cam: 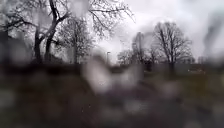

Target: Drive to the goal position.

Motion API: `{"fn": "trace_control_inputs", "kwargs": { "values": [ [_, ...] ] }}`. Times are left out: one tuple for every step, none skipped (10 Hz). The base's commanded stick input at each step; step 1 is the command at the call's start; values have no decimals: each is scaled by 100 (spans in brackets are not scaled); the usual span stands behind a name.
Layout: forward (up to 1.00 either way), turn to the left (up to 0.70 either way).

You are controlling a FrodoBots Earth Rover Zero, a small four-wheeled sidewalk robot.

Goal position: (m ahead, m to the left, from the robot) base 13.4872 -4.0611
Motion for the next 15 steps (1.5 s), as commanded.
{"fn": "trace_control_inputs", "kwargs": {
  "values": [
    [85,0],
    [85,0],
    [85,0],
    [85,0],
    [85,0],
    [85,0],
    [85,0],
    [85,0],
    [85,0],
    [85,0],
    [85,0],
    [85,0],
    [85,0],
    [85,0],
    [85,0]
  ]
}}
